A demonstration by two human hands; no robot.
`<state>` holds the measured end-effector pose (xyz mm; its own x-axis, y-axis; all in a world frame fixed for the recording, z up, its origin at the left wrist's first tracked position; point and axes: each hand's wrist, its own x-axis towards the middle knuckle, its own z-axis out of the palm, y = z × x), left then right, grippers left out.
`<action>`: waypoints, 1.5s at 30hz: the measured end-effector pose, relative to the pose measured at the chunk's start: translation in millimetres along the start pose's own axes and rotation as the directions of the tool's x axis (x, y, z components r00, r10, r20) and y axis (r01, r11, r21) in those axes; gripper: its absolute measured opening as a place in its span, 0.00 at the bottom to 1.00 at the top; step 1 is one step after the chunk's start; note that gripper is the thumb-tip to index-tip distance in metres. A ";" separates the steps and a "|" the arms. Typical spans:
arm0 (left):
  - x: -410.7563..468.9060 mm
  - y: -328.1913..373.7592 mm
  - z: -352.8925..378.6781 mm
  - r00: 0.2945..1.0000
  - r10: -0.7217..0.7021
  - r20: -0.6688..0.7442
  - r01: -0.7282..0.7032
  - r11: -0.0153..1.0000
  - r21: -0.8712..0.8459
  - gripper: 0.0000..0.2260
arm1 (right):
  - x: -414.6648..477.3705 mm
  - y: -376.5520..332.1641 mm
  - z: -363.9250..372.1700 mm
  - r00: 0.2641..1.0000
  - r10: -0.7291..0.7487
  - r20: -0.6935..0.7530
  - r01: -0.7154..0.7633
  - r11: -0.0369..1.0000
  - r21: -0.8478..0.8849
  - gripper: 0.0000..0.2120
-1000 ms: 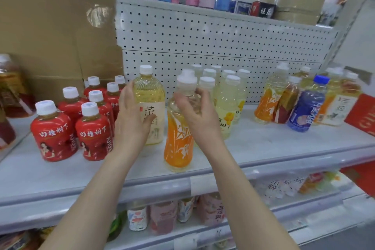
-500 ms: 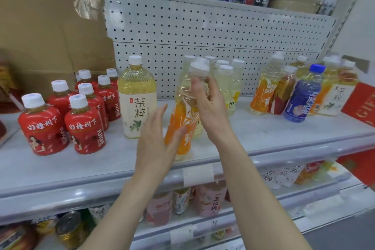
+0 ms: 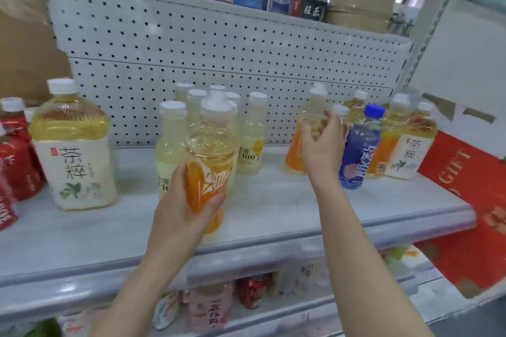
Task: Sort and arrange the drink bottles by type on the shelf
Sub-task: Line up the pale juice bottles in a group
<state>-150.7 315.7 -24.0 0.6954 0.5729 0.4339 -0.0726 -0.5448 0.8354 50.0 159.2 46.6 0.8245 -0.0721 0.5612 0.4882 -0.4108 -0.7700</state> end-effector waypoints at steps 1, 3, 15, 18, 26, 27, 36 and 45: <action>0.7 1.1 5.2 1.000 -0.010 -0.018 0.010 1.000 0.000 0.27 | 16.1 11.3 0.8 1.000 0.003 -0.007 -0.003 0.997 -0.078 0.29; 1.3 1.3 12.9 0.998 -0.024 -0.055 0.024 1.000 0.000 0.26 | 41.9 22.6 5.6 0.999 -0.002 0.034 0.008 0.982 -0.191 0.34; -3.4 10.9 24.4 0.987 -0.095 -0.127 0.094 0.995 -0.019 0.23 | 36.3 15.9 -0.6 0.960 -0.116 0.254 0.176 0.958 -0.228 0.42; -5.5 12.0 23.2 0.984 -0.127 -0.121 0.123 0.992 -0.042 0.24 | 10.2 9.0 -5.7 0.949 -0.146 0.280 0.156 0.988 -0.013 0.41; -12.0 17.2 24.1 0.967 -0.160 -0.198 0.129 0.978 -0.162 0.34 | -34.0 32.6 12.4 0.874 0.014 0.485 -0.141 0.963 0.227 0.31; -13.5 18.0 21.9 0.967 -0.165 -0.195 0.128 0.974 -0.186 0.34 | -35.9 30.4 9.8 0.876 0.001 0.482 -0.127 0.965 0.229 0.30; -56.0 17.9 -36.9 0.934 -0.246 -0.259 0.106 0.883 -0.457 0.26 | -98.8 -30.4 -11.3 0.806 -0.111 0.582 -0.163 0.902 0.399 0.21; -138.6 -28.2 -183.7 0.820 -0.412 -0.398 0.159 0.831 -0.532 0.18 | -235.1 -120.5 41.0 0.679 -0.171 0.714 -0.193 0.896 0.399 0.21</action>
<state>-376.4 364.1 -45.8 0.3150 0.9378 0.1459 -0.3304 -0.0358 0.9431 -191.0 262.9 -5.0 0.6808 0.6698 0.2964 0.3924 0.0082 -0.9198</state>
